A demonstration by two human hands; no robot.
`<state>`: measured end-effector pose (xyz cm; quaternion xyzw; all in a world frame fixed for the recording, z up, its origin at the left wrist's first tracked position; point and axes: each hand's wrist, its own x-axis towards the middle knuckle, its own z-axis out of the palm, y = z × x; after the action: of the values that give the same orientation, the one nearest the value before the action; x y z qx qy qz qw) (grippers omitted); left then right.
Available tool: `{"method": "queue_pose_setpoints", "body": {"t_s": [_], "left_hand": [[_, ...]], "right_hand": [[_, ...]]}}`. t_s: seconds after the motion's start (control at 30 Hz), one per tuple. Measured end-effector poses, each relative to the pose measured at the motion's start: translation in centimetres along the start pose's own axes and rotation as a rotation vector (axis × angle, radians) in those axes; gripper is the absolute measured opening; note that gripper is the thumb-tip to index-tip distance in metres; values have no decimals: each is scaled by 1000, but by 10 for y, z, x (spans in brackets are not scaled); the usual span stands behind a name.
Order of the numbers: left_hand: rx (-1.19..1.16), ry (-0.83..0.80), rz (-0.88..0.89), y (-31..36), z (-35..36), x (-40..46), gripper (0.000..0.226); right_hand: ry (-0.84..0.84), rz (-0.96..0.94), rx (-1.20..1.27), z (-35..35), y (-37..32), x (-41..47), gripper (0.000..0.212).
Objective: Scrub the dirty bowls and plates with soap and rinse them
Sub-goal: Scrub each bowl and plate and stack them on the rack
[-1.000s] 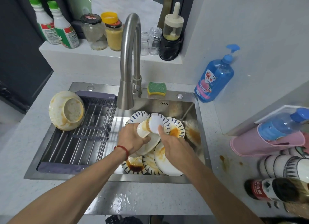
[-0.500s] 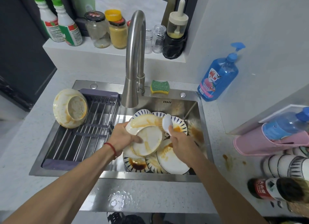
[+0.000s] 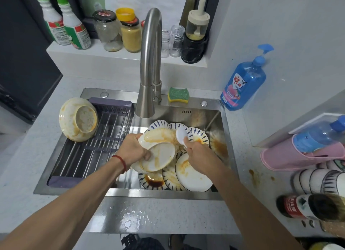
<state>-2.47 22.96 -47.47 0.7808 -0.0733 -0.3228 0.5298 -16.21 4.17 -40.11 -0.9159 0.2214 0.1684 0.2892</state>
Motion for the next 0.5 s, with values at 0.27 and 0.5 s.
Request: {"method": "queue_pose_setpoints", "body": {"t_s": [0.27, 0.5], "left_hand": [[-294, 7, -56, 3, -10, -5, 62], [-463, 19, -158, -5, -15, -3, 71]], "right_hand": [[9, 67, 162, 13, 18, -5, 48], [-2, 74, 258, 23, 14, -1, 49]]}}
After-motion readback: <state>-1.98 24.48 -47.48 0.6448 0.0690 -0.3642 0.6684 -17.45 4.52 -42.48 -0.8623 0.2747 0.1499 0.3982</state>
